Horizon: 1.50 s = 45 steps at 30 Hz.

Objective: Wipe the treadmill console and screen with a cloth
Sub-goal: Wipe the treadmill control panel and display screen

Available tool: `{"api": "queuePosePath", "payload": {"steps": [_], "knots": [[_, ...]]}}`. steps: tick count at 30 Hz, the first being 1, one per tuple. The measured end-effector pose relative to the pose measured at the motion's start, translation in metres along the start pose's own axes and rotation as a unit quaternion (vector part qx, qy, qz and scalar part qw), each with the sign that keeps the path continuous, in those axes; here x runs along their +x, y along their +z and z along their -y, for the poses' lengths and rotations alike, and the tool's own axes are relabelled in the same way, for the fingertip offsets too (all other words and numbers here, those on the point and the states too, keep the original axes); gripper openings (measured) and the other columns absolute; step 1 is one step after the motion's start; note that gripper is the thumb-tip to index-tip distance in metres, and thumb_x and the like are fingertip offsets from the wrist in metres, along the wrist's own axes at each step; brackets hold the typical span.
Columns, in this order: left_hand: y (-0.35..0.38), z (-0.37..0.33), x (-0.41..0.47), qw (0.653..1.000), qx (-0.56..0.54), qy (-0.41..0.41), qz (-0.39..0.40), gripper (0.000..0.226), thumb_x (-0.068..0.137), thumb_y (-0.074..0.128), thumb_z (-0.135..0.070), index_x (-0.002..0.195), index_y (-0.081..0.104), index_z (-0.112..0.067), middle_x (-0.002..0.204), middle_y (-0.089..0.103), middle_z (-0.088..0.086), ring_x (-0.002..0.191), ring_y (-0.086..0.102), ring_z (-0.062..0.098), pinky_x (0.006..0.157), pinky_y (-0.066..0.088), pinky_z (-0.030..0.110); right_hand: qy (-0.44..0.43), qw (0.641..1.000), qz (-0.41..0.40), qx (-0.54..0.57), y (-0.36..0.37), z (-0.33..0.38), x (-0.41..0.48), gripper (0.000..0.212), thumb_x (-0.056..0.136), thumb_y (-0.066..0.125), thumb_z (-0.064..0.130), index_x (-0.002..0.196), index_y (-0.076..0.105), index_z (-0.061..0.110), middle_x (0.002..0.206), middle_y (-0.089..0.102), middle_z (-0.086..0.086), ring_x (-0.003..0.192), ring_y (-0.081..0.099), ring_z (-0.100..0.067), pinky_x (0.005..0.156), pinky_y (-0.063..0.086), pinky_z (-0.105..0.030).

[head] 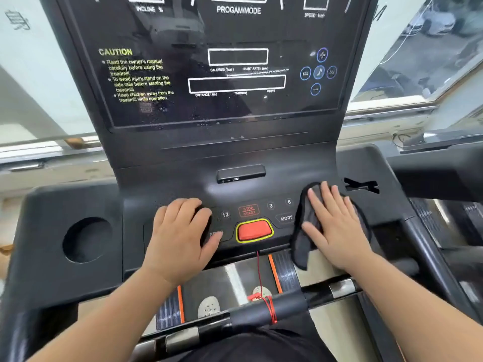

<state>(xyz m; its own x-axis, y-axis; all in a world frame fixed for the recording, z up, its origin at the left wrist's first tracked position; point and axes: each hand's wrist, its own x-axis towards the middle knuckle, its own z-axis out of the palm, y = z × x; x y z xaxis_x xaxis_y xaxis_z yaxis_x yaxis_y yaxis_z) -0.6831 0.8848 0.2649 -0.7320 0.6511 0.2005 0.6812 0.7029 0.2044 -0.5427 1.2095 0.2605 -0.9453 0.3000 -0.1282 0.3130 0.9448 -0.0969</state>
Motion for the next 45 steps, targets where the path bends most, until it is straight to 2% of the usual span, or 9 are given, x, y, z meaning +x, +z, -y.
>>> {"api": "queuePosePath", "payload": {"steps": [5,11,15,19,23,28,32,40,45], "knots": [[0.002,0.001,0.003,1.0,-0.002,-0.015,-0.002,0.045,0.088,0.051,-0.051,0.107,0.068,-0.014,0.121,0.062,0.007,0.113,0.054,0.034,0.094,0.037,0.047,0.135,0.99,-0.025,0.034,-0.008,0.057,0.049,0.105,0.086,-0.011,0.081,0.164,0.011,0.015,0.171,0.005,-0.021,0.157,0.004,-0.039,0.126,0.007,-0.058],[0.003,0.003,0.006,0.999,-0.026,-0.038,-0.012,0.045,0.09,0.049,-0.051,0.11,0.067,-0.014,0.124,0.061,0.007,0.116,0.054,0.034,0.098,0.035,0.045,-0.059,0.998,0.016,0.009,-0.003,0.103,0.029,0.096,0.093,0.0,0.079,0.164,0.016,0.016,0.172,0.003,-0.015,0.159,0.002,-0.035,0.126,0.008,-0.056],[0.004,0.004,0.004,0.998,-0.032,-0.049,-0.031,0.045,0.089,0.051,-0.049,0.109,0.068,-0.013,0.123,0.062,0.008,0.114,0.055,0.034,0.096,0.036,0.045,-0.183,0.982,0.026,-0.024,0.004,0.041,-0.001,0.074,0.1,0.02,0.071,0.163,0.021,0.031,0.173,0.008,-0.001,0.159,0.008,-0.026,0.125,0.012,-0.051],[0.004,0.004,0.004,0.998,-0.025,-0.052,-0.03,0.044,0.09,0.05,-0.049,0.108,0.069,-0.014,0.122,0.062,0.007,0.114,0.056,0.035,0.097,0.036,0.045,-0.034,0.999,0.003,-0.02,-0.007,-0.008,0.014,0.078,0.098,0.018,0.071,0.163,0.023,0.028,0.172,0.011,-0.007,0.158,0.015,-0.034,0.125,0.014,-0.053],[0.002,0.004,0.002,0.997,-0.028,-0.065,-0.041,0.044,0.09,0.049,-0.049,0.107,0.069,-0.014,0.122,0.063,0.007,0.112,0.057,0.036,0.097,0.034,0.044,0.114,0.993,-0.024,0.017,-0.009,0.034,0.041,0.097,0.09,-0.001,0.08,0.164,0.014,0.02,0.171,0.006,-0.018,0.158,0.005,-0.037,0.126,0.006,-0.058],[0.002,0.001,0.002,0.995,-0.034,-0.083,-0.039,0.045,0.09,0.048,-0.05,0.107,0.069,-0.014,0.122,0.062,0.007,0.112,0.054,0.036,0.097,0.034,0.044,-0.065,0.998,0.011,0.004,-0.002,0.092,0.023,0.097,0.09,0.002,0.083,0.164,0.016,0.022,0.173,0.003,-0.01,0.159,0.001,-0.033,0.126,0.006,-0.057],[0.003,0.001,0.003,0.996,-0.036,-0.072,-0.034,0.046,0.089,0.048,-0.05,0.107,0.068,-0.013,0.122,0.062,0.008,0.112,0.055,0.037,0.096,0.035,0.046,-0.191,0.981,0.029,-0.029,0.003,0.06,0.002,0.086,0.094,0.018,0.079,0.163,0.021,0.028,0.173,0.007,-0.001,0.159,0.005,-0.026,0.127,0.009,-0.052],[0.0,0.001,0.003,0.988,-0.055,-0.121,-0.077,0.043,0.088,0.052,-0.05,0.105,0.068,-0.014,0.12,0.063,0.006,0.112,0.054,0.036,0.094,0.038,0.048,0.099,0.994,0.0,0.04,-0.009,0.035,0.028,0.104,0.084,0.005,0.086,0.165,0.012,0.021,0.172,0.0,-0.012,0.159,-0.001,-0.033,0.126,0.002,-0.055],[-0.011,0.022,-0.01,0.981,-0.046,-0.161,-0.101,0.045,0.088,0.051,-0.05,0.105,0.069,-0.013,0.121,0.064,0.007,0.113,0.054,0.038,0.095,0.038,0.052,-0.054,0.997,0.054,0.029,-0.014,0.114,0.027,0.109,0.081,0.004,0.089,0.165,0.009,0.02,0.173,-0.008,-0.008,0.159,-0.008,-0.03,0.126,0.0,-0.057]]}}
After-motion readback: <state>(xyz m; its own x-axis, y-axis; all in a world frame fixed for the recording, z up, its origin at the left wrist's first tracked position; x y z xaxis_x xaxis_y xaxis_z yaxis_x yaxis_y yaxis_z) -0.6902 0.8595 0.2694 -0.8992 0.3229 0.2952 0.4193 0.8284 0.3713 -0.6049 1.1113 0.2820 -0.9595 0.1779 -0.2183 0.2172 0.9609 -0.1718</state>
